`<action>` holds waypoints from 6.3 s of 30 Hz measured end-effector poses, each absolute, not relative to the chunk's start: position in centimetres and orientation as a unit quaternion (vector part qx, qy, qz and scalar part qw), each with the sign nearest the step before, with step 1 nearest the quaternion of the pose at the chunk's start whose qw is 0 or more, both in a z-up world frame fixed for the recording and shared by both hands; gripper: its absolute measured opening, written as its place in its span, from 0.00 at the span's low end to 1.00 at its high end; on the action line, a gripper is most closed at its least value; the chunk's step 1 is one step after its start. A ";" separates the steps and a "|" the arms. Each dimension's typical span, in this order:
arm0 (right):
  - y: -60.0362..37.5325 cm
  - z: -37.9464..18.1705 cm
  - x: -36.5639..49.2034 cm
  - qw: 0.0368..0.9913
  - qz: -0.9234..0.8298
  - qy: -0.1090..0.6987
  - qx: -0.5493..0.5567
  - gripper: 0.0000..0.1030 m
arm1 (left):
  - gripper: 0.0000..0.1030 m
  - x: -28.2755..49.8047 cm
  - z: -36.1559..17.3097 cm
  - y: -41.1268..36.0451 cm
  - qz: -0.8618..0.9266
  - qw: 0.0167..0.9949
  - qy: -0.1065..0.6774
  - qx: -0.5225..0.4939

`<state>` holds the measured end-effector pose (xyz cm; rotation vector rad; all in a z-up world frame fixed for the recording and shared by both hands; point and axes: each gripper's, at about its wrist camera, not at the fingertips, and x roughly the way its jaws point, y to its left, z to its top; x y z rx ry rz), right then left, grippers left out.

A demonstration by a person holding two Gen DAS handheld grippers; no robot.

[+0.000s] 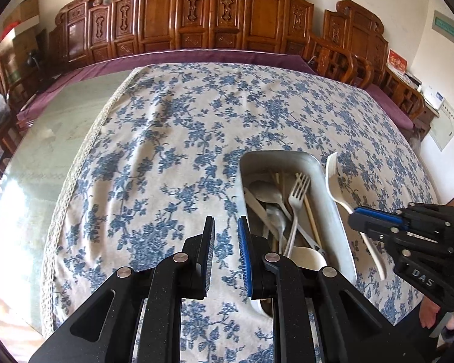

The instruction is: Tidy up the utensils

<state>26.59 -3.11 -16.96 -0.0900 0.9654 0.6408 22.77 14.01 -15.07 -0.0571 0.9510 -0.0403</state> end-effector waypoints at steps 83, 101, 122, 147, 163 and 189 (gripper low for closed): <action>-20.6 -5.4 10.0 0.947 0.162 0.278 0.007 0.97 | 0.92 8.7 -5.2 3.8 -0.029 0.942 0.335 -0.011; -22.6 3.0 5.4 0.974 0.138 0.179 0.007 0.97 | 0.92 4.2 3.6 2.2 -0.019 0.969 0.245 -0.007; -22.5 3.5 5.2 0.974 0.135 0.179 0.009 0.97 | 0.92 3.2 4.5 1.8 -0.018 0.973 0.230 0.003; -22.4 3.1 5.2 0.974 0.134 0.181 0.010 0.97 | 0.92 2.9 4.2 1.7 -0.022 0.973 0.230 0.001; -22.5 3.0 5.2 0.974 0.134 0.181 0.012 0.97 | 0.92 2.8 4.4 1.6 -0.021 0.973 0.229 0.001; -22.2 3.0 5.1 0.974 0.135 0.182 0.014 0.97 | 0.92 2.7 4.3 1.6 -0.021 0.973 0.229 0.000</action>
